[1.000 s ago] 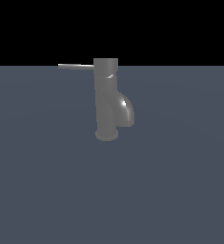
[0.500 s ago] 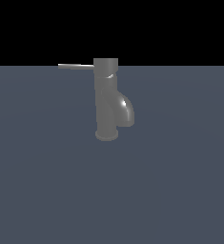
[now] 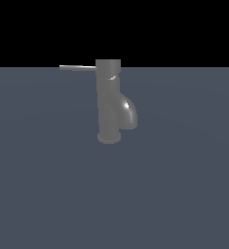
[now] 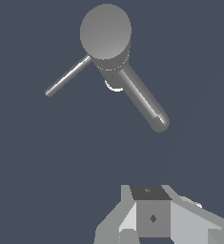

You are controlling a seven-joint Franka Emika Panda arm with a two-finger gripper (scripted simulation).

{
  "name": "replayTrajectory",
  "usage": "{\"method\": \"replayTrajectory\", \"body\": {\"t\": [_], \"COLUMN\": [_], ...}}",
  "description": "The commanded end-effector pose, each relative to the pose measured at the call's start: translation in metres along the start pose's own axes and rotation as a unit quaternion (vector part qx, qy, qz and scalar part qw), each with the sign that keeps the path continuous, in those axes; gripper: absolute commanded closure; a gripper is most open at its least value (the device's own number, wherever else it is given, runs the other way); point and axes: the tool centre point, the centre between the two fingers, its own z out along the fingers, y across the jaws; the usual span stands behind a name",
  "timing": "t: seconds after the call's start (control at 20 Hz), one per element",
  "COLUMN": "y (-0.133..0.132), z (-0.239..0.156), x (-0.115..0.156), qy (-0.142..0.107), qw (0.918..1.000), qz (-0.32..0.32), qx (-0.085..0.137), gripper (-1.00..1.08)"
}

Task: Turn on the faucet by rotating a designated handle.

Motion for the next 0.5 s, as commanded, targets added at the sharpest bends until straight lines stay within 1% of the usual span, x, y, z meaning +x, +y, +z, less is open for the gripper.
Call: {"method": "replayTrajectory", "body": {"t": [0.0,0.25,0.45], "y": [-0.011,-0.031,-0.048], "z": [0.008,0.025,0.042], "x": [0.013,0.037,0.055], "qy": [-0.003,-0.007,-0.008], "qw": [0.9995,0.9956,0.9896], "qz": [0.031,0.094,0.144], "qx": [0.003,0.003,0.001], "gripper": [1.08,1.08,1.08]}}
